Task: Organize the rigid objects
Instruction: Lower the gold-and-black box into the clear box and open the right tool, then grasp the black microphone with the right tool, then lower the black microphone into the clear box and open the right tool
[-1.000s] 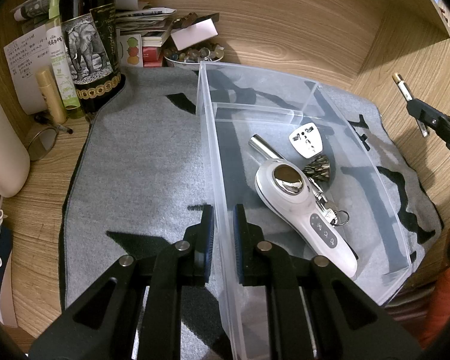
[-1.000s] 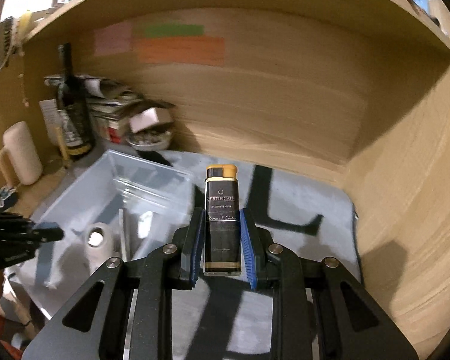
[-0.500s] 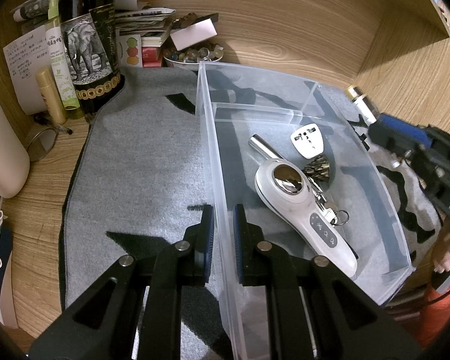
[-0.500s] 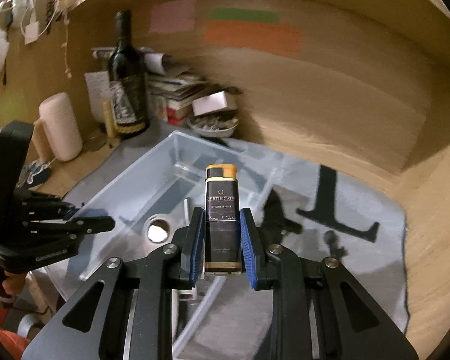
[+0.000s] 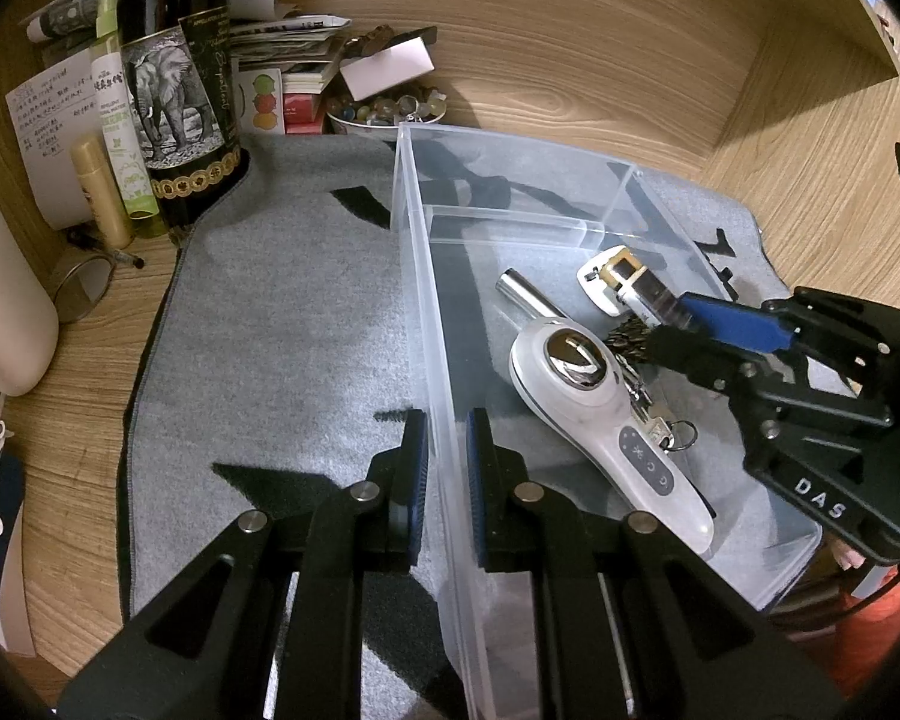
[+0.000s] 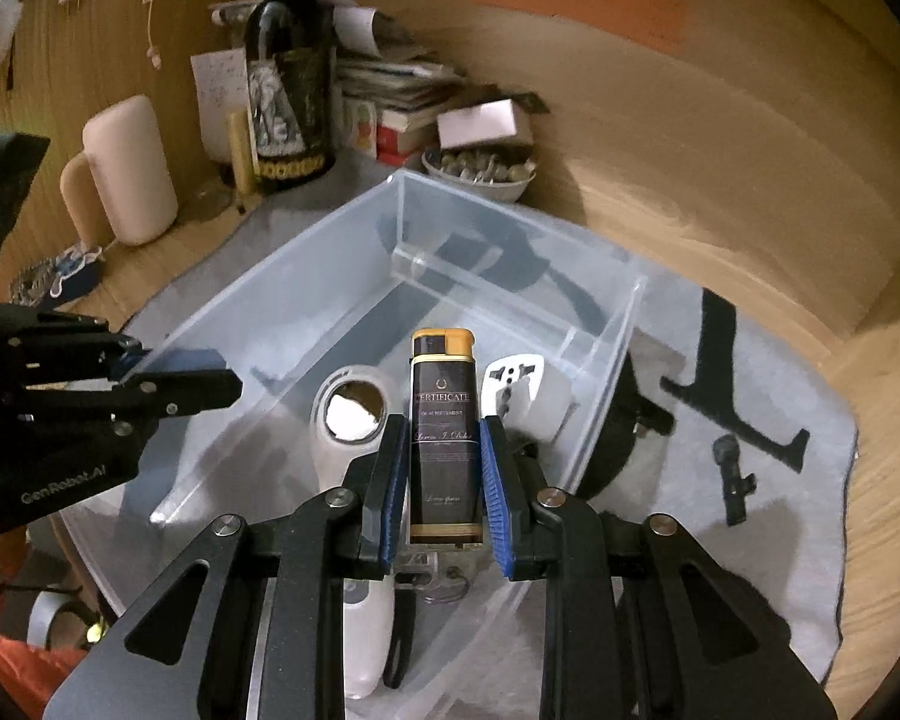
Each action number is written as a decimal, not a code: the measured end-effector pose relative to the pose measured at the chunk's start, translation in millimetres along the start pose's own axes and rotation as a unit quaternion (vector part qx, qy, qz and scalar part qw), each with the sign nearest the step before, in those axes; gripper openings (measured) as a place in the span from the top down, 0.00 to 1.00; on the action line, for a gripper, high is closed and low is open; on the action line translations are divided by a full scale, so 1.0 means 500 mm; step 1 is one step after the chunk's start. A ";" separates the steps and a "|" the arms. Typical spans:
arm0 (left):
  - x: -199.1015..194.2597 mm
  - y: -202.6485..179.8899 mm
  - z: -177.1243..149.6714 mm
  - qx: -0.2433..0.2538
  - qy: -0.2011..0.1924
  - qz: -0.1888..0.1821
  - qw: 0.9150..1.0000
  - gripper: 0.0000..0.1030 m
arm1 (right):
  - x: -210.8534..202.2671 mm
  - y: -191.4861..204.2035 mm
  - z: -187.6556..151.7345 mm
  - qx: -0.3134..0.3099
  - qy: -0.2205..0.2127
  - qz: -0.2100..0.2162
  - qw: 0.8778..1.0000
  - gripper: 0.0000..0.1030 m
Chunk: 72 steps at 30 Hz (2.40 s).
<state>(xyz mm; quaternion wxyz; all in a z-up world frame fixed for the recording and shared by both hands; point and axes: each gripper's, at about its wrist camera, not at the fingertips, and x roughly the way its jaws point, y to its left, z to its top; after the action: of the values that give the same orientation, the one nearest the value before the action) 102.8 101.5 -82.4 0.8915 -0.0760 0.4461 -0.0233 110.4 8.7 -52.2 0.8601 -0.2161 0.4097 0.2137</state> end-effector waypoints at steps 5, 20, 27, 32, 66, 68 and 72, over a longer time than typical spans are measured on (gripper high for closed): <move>0.000 0.000 0.000 0.000 0.000 0.000 1.000 0.89 | 0.002 0.006 -0.002 -0.008 0.002 -0.003 1.000 0.76; 0.000 0.000 0.000 0.000 0.000 0.000 1.000 0.89 | -0.096 -0.036 0.025 0.030 -0.084 -0.029 0.996 0.29; 0.000 0.000 0.000 0.000 0.000 0.000 1.000 0.89 | -0.132 -0.113 0.033 0.076 -0.107 -0.071 0.989 0.26; 0.000 0.001 0.000 0.000 0.000 0.000 1.000 0.89 | -0.125 -0.195 0.031 0.114 -0.100 -0.117 0.981 0.26; -0.001 0.001 0.002 -0.001 0.001 0.000 1.000 0.89 | 0.094 -0.342 -0.078 0.194 0.056 -0.105 0.974 0.73; -0.001 0.001 0.002 -0.001 0.001 0.000 1.000 0.89 | 0.088 -0.341 -0.075 0.194 0.050 -0.105 0.974 0.73; -0.001 0.001 0.001 -0.001 0.001 0.000 1.000 0.89 | 0.064 -0.325 -0.066 0.186 0.033 -0.103 0.977 0.73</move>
<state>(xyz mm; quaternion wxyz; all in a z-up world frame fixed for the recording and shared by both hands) 103.1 102.2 -81.7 0.8908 -0.0770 0.4471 -0.0230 197.2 -135.7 -64.6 0.8889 -0.1008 0.4454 0.0367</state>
